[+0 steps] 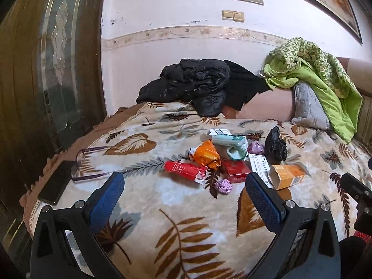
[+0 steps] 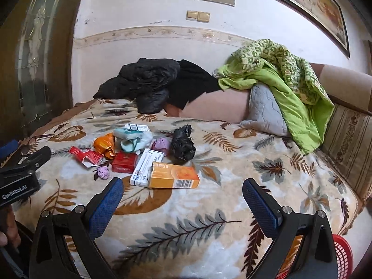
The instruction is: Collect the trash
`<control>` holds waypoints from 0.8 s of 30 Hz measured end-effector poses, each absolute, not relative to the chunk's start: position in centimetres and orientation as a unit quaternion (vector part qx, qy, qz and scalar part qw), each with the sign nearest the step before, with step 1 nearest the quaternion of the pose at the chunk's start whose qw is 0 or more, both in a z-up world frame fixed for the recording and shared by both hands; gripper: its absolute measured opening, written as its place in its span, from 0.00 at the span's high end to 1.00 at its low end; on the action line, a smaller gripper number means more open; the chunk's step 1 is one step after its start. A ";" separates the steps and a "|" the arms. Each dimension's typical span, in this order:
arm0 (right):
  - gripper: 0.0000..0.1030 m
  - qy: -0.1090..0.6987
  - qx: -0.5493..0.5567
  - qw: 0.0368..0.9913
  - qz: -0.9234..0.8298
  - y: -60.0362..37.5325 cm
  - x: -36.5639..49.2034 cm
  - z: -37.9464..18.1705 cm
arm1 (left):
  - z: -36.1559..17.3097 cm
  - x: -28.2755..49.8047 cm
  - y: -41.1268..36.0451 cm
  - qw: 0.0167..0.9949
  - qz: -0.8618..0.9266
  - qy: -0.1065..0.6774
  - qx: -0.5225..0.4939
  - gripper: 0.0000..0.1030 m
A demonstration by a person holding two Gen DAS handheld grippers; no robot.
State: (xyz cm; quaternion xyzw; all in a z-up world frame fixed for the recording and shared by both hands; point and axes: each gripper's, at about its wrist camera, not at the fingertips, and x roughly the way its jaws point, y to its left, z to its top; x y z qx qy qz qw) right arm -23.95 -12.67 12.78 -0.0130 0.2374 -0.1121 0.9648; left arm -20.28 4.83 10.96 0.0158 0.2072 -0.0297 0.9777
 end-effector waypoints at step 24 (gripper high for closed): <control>0.00 0.262 0.013 0.958 -0.115 -13.8 -23.4 12.5 | 10.5 -19.8 4.5 0.973 -0.033 0.224 0.033 0.00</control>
